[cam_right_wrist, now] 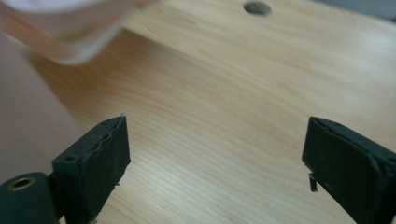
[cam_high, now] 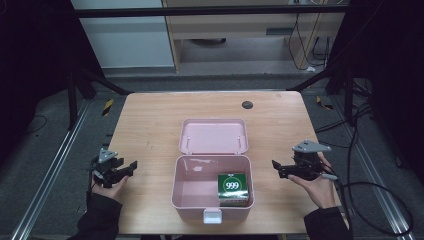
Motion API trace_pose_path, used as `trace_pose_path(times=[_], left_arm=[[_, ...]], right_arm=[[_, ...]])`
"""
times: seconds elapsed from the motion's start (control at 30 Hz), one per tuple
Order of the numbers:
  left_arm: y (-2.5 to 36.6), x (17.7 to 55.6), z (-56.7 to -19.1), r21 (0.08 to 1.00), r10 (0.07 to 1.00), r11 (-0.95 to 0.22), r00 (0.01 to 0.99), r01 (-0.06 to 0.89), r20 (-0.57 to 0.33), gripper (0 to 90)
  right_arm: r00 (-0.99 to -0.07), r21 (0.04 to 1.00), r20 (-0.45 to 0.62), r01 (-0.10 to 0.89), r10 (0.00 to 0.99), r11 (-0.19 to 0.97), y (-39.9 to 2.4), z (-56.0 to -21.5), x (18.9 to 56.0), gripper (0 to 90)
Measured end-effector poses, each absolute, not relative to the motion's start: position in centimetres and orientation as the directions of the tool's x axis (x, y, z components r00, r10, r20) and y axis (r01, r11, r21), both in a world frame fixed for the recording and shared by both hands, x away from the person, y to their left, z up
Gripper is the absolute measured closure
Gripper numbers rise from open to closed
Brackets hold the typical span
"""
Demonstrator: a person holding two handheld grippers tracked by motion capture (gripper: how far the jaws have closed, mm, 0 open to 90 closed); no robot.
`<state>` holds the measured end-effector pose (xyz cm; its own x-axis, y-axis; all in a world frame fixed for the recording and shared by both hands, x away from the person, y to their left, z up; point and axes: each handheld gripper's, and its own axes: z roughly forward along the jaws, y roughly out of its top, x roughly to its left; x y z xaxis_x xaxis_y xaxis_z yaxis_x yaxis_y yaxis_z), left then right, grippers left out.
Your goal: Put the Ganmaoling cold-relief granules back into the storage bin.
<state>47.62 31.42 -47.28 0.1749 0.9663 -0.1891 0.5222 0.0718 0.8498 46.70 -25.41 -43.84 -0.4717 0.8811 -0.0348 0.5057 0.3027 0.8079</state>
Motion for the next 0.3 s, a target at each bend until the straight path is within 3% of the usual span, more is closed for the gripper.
trace_pose_path(times=[0.3], left_arm=[[31.8,48.1,-48.3,0.834,0.973,0.041,0.169,0.551,-0.159,27.0]], right_arm=[[-0.361,0.794,-0.024,0.559,0.932,0.237,-28.2,-47.0,47.1,4.9]])
